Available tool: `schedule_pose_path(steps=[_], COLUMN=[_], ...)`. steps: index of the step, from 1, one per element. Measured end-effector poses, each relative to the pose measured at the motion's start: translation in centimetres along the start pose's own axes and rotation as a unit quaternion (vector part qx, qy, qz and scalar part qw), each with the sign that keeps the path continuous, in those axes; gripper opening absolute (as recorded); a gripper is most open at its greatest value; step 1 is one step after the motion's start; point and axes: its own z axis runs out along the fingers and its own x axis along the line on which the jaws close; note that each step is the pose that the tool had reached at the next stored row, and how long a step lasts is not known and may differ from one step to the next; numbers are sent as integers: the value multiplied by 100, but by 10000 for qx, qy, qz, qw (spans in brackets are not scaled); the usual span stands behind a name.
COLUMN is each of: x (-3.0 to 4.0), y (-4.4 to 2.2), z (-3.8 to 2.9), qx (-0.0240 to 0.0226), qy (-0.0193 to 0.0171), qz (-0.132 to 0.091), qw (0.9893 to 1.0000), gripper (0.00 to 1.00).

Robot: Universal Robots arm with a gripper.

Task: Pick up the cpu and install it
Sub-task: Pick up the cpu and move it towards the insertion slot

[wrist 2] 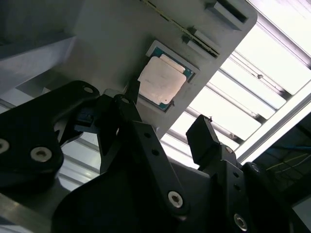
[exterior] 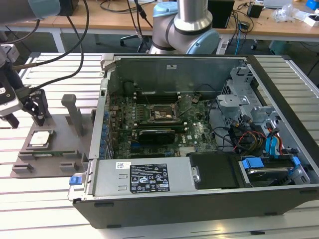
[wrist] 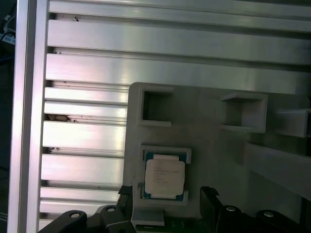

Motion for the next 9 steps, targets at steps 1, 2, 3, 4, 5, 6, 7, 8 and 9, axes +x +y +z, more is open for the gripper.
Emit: schedule_pose_path(steps=[1, 2, 3, 4, 5, 6, 7, 8, 9], x=[0, 0, 1, 1, 1, 1, 1, 2, 2], y=[0, 0, 1, 1, 1, 1, 1, 2, 2], z=[6, 12, 18, 24, 29, 39, 52, 63, 70], qx=[0, 0, 0, 0, 0, 0, 0, 0, 0], qy=[0, 0, 0, 0, 0, 0, 0, 0, 0], qz=[0, 0, 0, 0, 0, 0, 0, 0, 0], qw=[10000, 10000, 10000, 10000, 10000, 10000, 10000, 10000, 10000], gripper=[66, 66, 66, 66, 66, 66, 66, 66, 66])
